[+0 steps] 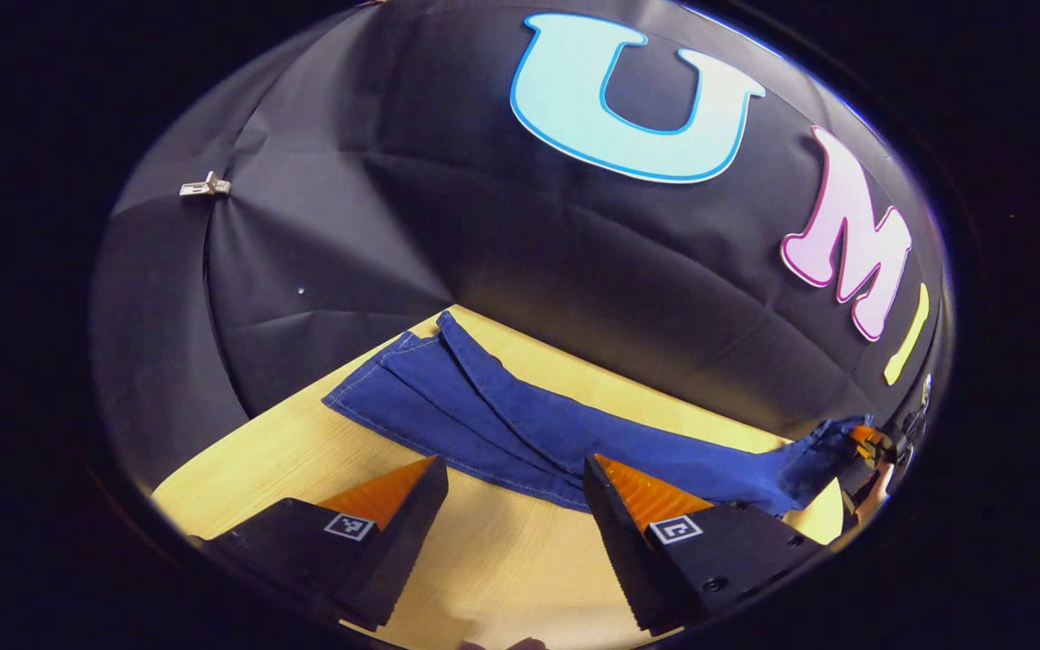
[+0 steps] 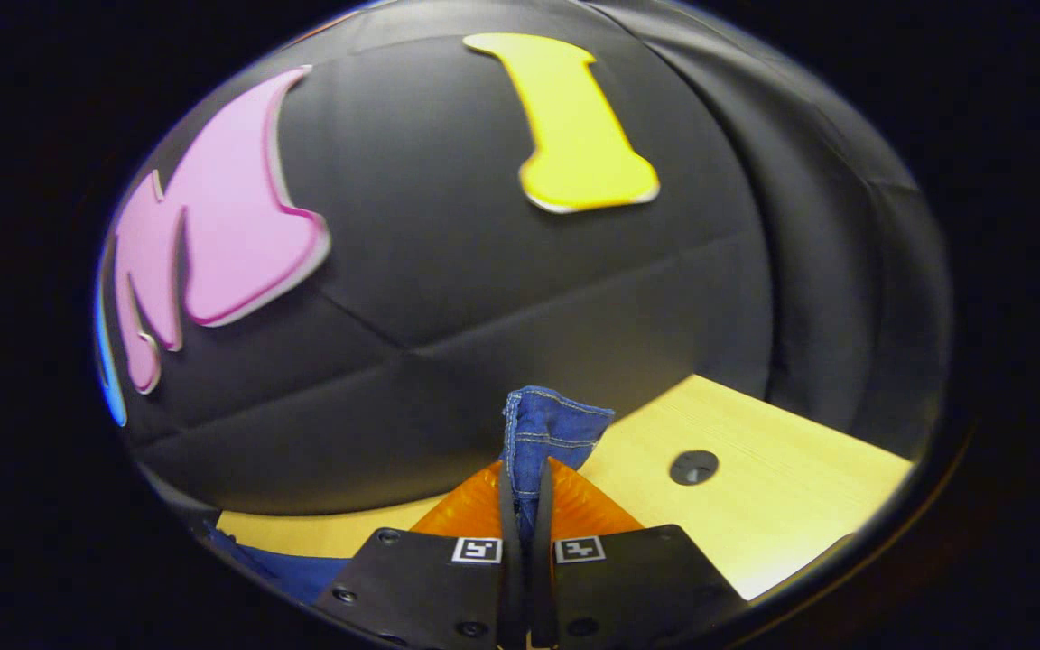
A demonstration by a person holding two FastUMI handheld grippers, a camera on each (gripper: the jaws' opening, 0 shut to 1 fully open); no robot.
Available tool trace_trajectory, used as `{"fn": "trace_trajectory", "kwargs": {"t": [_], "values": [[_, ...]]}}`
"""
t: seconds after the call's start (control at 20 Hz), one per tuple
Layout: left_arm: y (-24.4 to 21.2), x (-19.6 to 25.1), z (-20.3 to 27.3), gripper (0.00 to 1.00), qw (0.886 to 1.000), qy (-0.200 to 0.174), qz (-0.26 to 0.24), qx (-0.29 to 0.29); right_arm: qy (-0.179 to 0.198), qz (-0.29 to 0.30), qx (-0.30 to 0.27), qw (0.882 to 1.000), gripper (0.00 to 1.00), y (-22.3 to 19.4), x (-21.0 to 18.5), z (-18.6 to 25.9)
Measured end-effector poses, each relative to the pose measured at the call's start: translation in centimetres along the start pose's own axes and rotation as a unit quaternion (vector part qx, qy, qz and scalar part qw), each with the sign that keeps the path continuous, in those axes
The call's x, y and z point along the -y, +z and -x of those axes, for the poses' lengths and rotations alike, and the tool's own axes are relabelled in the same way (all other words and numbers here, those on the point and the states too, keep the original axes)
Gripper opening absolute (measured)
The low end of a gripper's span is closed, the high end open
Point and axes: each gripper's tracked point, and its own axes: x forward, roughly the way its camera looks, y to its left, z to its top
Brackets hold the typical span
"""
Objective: Grasp the waist and the cuffs of the jeans and fold them to make the two legs overlap; first hold the waist and fold one-third of the jeans toward the cuffs, then hold the cuffs and fold the remaining one-third in the same direction to finish folding.
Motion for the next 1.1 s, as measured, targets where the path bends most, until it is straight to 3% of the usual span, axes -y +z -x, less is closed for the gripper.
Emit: {"fn": "trace_trajectory", "kwargs": {"t": [0.25,0.45,0.5,0.55,0.75,0.8,0.9,0.95,1.1], "values": [[-0.4,0.4,1.2,0.95,1.000,-0.014,0.009,-0.003,0.111,0.042,-0.013,0.993,0.06,-2.4,-0.7,0.1],[-0.4,-0.3,2.0,0.95,1.000,-0.014,0.022,0.002,0.193,0.093,-0.052,0.976,0.06,-5.5,0.1,-0.4],[-0.3,-0.7,2.1,0.95,0.999,-0.012,0.029,0.003,0.212,0.106,-0.070,0.969,0.00,-6.5,0.8,-0.7],[-0.3,-1.2,2.3,0.95,0.999,-0.009,0.038,0.005,0.223,0.121,-0.089,0.963,0.06,-7.3,1.3,-0.9],[-1.0,-3.6,1.8,0.95,0.996,0.007,0.084,0.004,0.233,0.121,-0.183,0.947,0.08,-11.8,6.7,-2.0],[-1.0,-4.3,1.5,0.95,0.995,0.014,0.100,0.004,0.232,0.120,-0.203,0.944,0.17,-12.4,8.2,-1.7],[-1.2,-6.3,0.6,0.95,0.991,0.038,0.128,0.002,0.226,0.158,-0.203,0.940,0.70,-12.5,11.1,-0.7],[-1.1,-7.5,0.0,0.95,0.989,0.055,0.140,-0.002,0.221,0.178,-0.186,0.941,0.96,-12.8,9.9,-0.5],[0.2,-11.0,-2.3,0.94,0.978,0.096,0.184,-0.007,0.215,0.191,-0.159,0.944,0.98,-12.3,8.8,0.7]]}}
